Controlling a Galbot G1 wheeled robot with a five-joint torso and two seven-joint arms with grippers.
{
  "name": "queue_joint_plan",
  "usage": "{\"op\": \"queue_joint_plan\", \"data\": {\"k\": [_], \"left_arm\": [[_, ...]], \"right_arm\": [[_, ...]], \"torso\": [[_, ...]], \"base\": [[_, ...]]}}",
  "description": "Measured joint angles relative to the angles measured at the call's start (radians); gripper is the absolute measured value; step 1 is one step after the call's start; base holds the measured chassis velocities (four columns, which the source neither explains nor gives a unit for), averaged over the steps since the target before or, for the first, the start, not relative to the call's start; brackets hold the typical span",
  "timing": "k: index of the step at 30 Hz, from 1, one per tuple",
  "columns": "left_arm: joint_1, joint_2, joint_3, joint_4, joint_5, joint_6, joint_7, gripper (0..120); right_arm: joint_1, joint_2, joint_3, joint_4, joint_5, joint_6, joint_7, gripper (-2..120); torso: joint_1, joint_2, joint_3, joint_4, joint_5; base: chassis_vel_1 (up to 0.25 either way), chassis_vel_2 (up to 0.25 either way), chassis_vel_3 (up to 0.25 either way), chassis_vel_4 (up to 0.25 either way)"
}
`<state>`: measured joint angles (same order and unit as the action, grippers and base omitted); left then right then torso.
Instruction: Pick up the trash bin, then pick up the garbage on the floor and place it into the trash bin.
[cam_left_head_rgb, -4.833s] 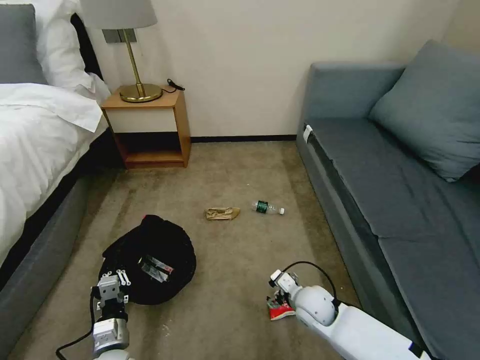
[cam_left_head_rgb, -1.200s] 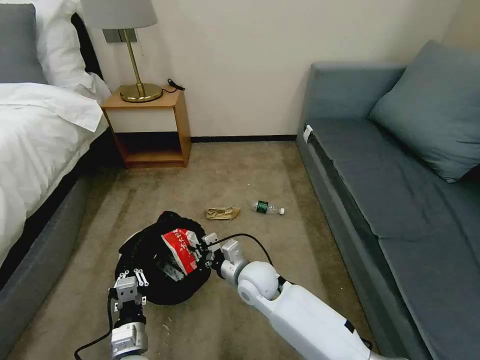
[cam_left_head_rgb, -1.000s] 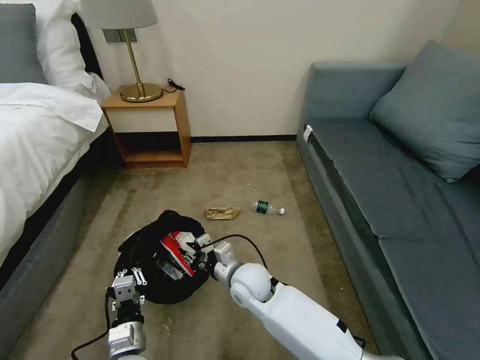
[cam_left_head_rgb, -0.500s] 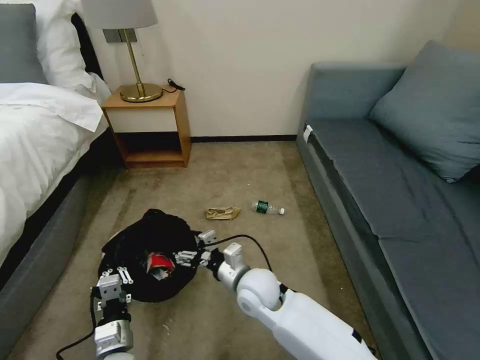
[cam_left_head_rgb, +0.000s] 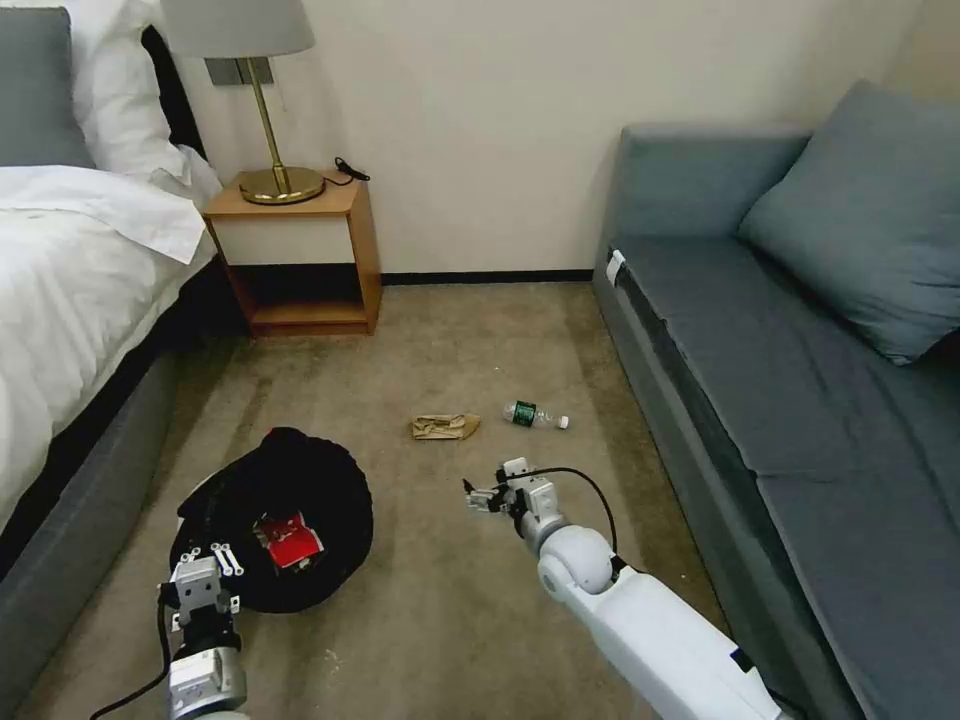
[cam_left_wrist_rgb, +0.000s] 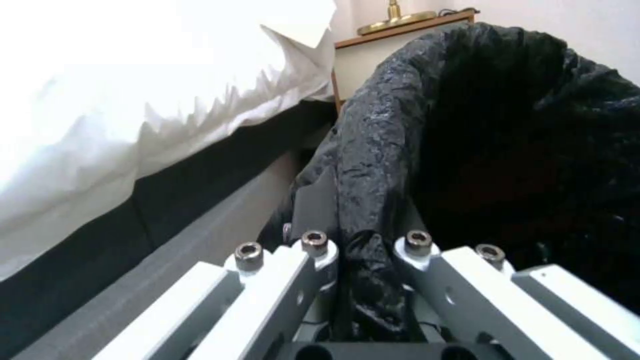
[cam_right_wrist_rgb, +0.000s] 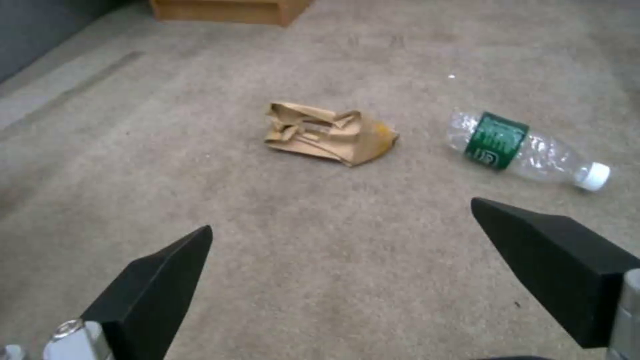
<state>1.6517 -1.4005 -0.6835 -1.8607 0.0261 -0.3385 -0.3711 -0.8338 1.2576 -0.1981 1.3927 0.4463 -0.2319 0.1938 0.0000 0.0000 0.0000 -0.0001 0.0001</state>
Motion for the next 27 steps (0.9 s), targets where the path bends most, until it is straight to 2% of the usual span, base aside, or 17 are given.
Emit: {"op": "queue_joint_plan", "data": {"k": [11,27], "left_arm": [[0.004,0.003,-0.010,0.015,-0.002,-0.014,0.000,4],[-0.004,0.004,0.002,0.034,0.002,-0.018,0.001,4]], "right_arm": [[0.002,0.015,-0.004,-0.019,-0.006,0.034,-0.016,100],[0.006,0.016,-0.004,-0.045,-0.015,0.070,-0.028,100]], "torso": [[0.000,0.000,0.000,0.0001,-0.0001],[0.000,0.000,0.000,0.0000,0.0000]], "base": [[0.000,0.000,0.000,0.000],[-0.003,0.003,0.002,-0.003]]}}
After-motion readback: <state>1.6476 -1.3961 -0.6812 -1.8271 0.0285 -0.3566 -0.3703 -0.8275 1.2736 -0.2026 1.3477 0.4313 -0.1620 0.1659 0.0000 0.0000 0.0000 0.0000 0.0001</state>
